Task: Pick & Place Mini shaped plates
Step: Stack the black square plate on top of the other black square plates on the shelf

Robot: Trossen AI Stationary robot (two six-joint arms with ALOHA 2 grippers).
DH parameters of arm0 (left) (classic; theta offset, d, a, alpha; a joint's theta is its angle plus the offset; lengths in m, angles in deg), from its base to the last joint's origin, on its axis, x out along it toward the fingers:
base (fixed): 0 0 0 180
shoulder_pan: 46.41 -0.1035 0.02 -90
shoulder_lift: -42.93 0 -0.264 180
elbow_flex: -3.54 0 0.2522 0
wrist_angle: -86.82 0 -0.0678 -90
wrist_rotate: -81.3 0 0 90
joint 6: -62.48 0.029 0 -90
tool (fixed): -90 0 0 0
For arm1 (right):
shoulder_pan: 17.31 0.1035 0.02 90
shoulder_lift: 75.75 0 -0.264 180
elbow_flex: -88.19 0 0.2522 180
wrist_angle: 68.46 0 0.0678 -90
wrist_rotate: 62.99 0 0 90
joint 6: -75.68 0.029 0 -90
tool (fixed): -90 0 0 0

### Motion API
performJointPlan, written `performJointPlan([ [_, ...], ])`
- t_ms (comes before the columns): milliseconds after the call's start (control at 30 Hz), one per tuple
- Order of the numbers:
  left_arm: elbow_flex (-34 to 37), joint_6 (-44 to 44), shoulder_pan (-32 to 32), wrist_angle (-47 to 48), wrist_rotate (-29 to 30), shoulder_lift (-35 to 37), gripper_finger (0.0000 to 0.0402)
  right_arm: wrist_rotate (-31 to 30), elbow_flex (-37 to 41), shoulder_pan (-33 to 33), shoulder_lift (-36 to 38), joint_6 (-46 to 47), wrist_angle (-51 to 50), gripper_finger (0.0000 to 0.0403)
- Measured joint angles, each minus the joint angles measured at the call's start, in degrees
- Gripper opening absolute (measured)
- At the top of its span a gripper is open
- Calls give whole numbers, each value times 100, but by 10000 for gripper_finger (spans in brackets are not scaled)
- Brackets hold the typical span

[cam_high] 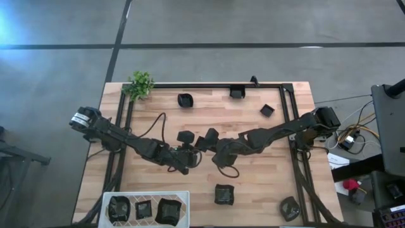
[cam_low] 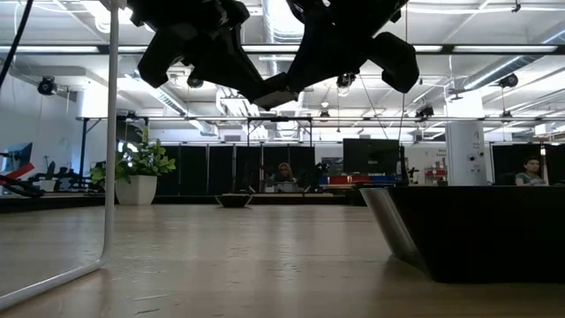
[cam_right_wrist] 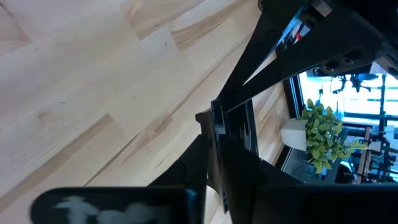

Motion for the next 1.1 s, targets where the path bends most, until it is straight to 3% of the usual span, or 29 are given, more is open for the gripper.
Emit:
performJointPlan([
  [333,-3,-425,24,337,-36,210,0,-28,4,123,83,397,4,110],
  [733,-5,-1620,273,1574,-99,1059,0,-24,4,145,678,1740,-20,116],
  [867,-272,-2442,539,2534,-127,1347,0,-24,4,143,946,2324,-39,109],
  [1100,-1411,-3997,1233,4766,-141,1409,0,-26,4,143,1298,2866,-61,98],
])
